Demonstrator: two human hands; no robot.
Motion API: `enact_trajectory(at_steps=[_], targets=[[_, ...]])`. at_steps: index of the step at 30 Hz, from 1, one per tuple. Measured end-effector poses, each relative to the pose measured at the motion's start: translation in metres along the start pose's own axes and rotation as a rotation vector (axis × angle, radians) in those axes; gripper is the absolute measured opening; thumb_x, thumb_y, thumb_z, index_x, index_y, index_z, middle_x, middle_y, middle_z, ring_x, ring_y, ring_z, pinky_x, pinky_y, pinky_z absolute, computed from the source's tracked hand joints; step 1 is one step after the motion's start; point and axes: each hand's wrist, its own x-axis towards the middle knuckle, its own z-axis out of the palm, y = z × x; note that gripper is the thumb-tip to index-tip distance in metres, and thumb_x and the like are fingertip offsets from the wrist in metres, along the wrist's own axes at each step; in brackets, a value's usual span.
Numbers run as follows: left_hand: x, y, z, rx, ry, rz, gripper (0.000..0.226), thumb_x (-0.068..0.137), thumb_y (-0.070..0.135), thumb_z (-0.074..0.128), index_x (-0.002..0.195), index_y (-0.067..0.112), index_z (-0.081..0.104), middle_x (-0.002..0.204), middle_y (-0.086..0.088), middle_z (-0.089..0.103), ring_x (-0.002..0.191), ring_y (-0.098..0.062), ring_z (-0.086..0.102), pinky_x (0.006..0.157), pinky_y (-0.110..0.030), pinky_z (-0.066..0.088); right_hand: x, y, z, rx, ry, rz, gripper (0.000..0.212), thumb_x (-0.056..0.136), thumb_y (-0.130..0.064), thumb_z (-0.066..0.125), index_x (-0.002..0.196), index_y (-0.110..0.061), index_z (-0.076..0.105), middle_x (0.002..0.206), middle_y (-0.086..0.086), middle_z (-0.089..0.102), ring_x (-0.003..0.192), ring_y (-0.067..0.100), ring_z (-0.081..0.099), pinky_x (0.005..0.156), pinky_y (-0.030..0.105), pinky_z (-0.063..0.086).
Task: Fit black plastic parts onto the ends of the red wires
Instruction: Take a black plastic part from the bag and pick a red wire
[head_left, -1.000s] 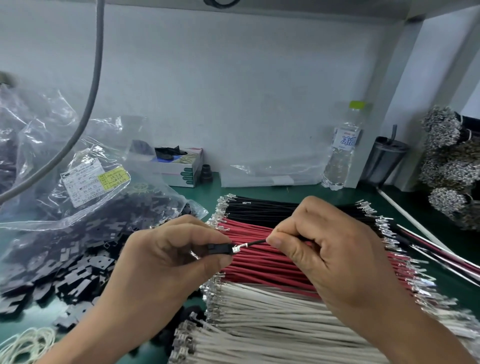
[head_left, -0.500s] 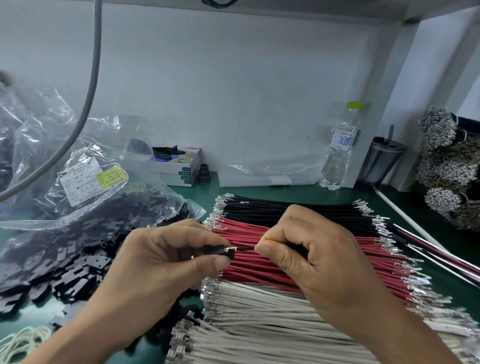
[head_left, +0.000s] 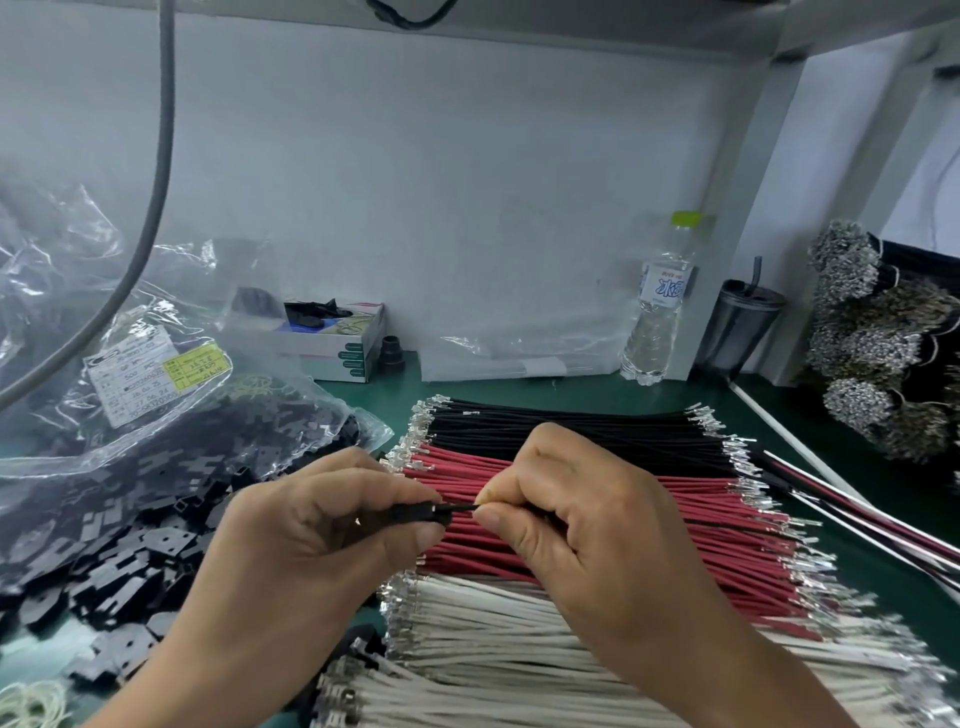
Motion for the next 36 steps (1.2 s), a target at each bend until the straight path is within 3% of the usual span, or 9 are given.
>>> enact_trajectory(at_steps=[6,10,14,17,20,22,26,32,36], targets=[[-0.003,-0.001,-0.002,0.108,0.023,0.05,0.027,0.066,0.03,0.096,0.086,0.042,0.082,0.078,-0.001,0.073,0.058,-0.01,0.063,0.054,-0.016,0.051,0.002,-0.007,0.007,-0.179,0.048,-0.114,0.024,0.097,-0.037,0.054,0.084,-0.023,0.069,0.082,-0.016,0.049,0.072,0.001,0.046,0.06,0.017,0.039],[-0.001,-0.006,0.006,-0.069,0.078,-0.049,0.021,0.071,0.043,0.091,0.089,0.038,0.082,0.079,-0.006,0.076,0.064,-0.024,0.072,0.059,-0.037,0.062,0.006,0.001,-0.001,-0.354,0.224,-0.174,0.015,0.093,-0.032,0.068,0.085,-0.021,0.075,0.082,-0.009,0.057,0.075,0.011,0.051,0.061,0.024,0.044],[0.002,-0.015,0.0,-0.227,0.217,-0.2,0.025,0.068,0.038,0.082,0.092,0.029,0.082,0.076,-0.011,0.078,0.06,-0.024,0.073,0.057,-0.033,0.063,0.002,0.005,-0.002,-0.38,0.436,-0.236,0.01,0.092,-0.018,0.074,0.083,-0.012,0.077,0.084,0.0,0.063,0.078,0.019,0.052,0.065,0.028,0.042],[0.007,-0.021,-0.006,-0.353,0.284,-0.311,0.033,0.063,0.038,0.083,0.092,0.021,0.082,0.082,-0.015,0.078,0.06,-0.025,0.072,0.055,-0.035,0.061,0.002,0.007,0.017,-0.487,0.199,-0.244,0.01,0.088,-0.013,0.074,0.079,-0.014,0.073,0.08,-0.004,0.063,0.073,0.018,0.052,0.057,0.034,0.045],[0.011,-0.026,-0.01,-0.426,0.31,-0.361,0.033,0.063,0.033,0.083,0.091,0.017,0.083,0.087,-0.017,0.078,0.058,-0.021,0.07,0.053,-0.027,0.059,0.015,0.013,0.025,-0.457,-0.079,-0.018,0.011,0.095,-0.033,0.067,0.102,-0.028,0.073,0.093,-0.015,0.063,0.088,0.01,0.052,0.072,0.03,0.05],[0.011,-0.027,-0.01,-0.459,0.299,-0.376,0.033,0.063,0.031,0.084,0.092,0.016,0.083,0.087,-0.018,0.079,0.058,-0.02,0.07,0.052,-0.026,0.058,0.02,0.024,0.026,-0.345,-0.07,0.099,0.023,0.097,-0.046,0.058,0.113,-0.035,0.071,0.097,-0.018,0.062,0.096,0.004,0.049,0.081,0.028,0.048],[0.01,-0.029,-0.007,-0.5,0.277,-0.402,0.032,0.064,0.027,0.084,0.093,0.016,0.083,0.088,-0.02,0.078,0.058,-0.022,0.071,0.052,-0.025,0.058,0.032,0.028,0.019,-0.218,-0.091,0.187,0.009,0.087,-0.045,0.073,0.091,-0.038,0.076,0.084,-0.022,0.064,0.09,-0.002,0.051,0.077,0.023,0.045],[0.011,-0.027,-0.006,-0.576,0.279,-0.404,0.035,0.066,0.029,0.083,0.098,0.015,0.083,0.089,-0.023,0.077,0.058,-0.023,0.071,0.053,-0.027,0.058,0.029,0.028,0.0,-0.288,-0.149,0.032,0.008,0.093,-0.027,0.069,0.097,-0.033,0.074,0.089,-0.018,0.064,0.087,0.002,0.058,0.076,0.027,0.052],[0.011,-0.025,-0.009,-0.619,0.228,-0.423,0.042,0.064,0.033,0.092,0.099,0.011,0.082,0.09,-0.024,0.076,0.059,-0.022,0.07,0.054,-0.027,0.058,0.011,0.021,-0.009,-0.252,-0.03,-0.116,0.014,0.096,-0.018,0.068,0.104,-0.027,0.073,0.086,-0.015,0.055,0.076,0.004,0.052,0.061,0.025,0.049]])
